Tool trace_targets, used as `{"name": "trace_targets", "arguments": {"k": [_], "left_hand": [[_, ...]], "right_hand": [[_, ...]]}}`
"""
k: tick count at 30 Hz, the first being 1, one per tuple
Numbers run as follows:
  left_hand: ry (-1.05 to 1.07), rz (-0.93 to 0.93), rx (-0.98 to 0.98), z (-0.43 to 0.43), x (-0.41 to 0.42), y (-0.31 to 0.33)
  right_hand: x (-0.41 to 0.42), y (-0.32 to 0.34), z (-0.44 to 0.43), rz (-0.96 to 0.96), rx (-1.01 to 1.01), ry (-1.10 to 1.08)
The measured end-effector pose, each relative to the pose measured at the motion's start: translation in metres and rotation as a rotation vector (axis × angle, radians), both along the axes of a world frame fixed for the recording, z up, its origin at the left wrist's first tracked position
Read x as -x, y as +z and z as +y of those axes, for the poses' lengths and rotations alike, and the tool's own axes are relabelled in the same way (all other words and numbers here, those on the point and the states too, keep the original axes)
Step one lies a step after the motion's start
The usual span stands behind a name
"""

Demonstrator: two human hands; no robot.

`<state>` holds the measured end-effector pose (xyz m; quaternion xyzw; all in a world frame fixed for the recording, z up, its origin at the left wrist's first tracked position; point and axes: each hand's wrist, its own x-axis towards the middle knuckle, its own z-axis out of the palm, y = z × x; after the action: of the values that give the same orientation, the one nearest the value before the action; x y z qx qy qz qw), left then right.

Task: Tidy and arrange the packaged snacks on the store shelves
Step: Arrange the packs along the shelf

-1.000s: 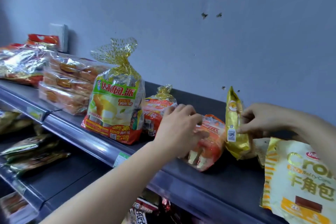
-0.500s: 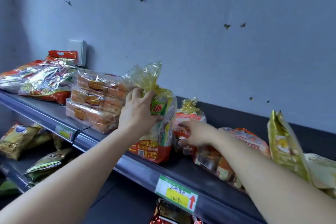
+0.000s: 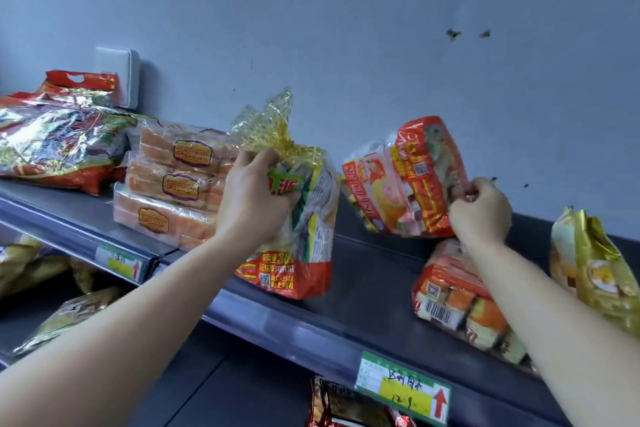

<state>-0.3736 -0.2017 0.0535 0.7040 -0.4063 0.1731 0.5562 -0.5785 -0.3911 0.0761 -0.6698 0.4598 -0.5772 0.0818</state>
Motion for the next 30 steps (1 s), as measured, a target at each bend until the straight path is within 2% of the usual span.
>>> {"name": "trace_targets", "arguments": {"k": [3, 8, 12, 14, 17, 19, 21, 25, 27, 30], "left_hand": [[-0.036, -0.019, 0.031, -0.007, 0.008, -0.001], [-0.084, -0.143, -0.008, -0.031, 0.042, -0.009], [-0.202, -0.14, -0.128, -0.042, 0.05, -0.015], [-0.279, -0.134, -0.225, -0.042, 0.049, -0.018], [-0.28, -0.184, -0.316, -0.042, 0.048, -0.021], [-0.203, -0.252, -0.373, -0.04, 0.045, -0.025], [-0.171, -0.298, -0.402, -0.032, 0.04, -0.029], [-0.203, -0.303, -0.287, 0.0, 0.015, -0.028], [-0.108, -0.319, -0.178, 0.022, -0.01, -0.026], [-0.015, -0.323, -0.165, 0.052, -0.06, -0.03]], "right_hand": [[0.002, 0.005, 0.005, -0.07, 0.074, -0.023], [0.005, -0.01, 0.003, 0.213, 0.332, -0.064], [0.016, -0.022, -0.004, 0.33, 0.244, -0.016], [0.016, -0.021, 0.0, 0.277, 0.179, 0.051], [-0.003, -0.006, 0.018, 0.016, 0.106, 0.2], [-0.022, 0.007, 0.035, -0.083, 0.206, 0.26], [-0.045, 0.021, 0.055, -0.089, 0.402, 0.306], [-0.098, 0.034, 0.106, 0.021, 0.712, 0.448], [-0.129, 0.034, 0.13, 0.127, 0.775, 0.523], [-0.173, 0.028, 0.15, 0.393, 0.837, 0.496]]}}
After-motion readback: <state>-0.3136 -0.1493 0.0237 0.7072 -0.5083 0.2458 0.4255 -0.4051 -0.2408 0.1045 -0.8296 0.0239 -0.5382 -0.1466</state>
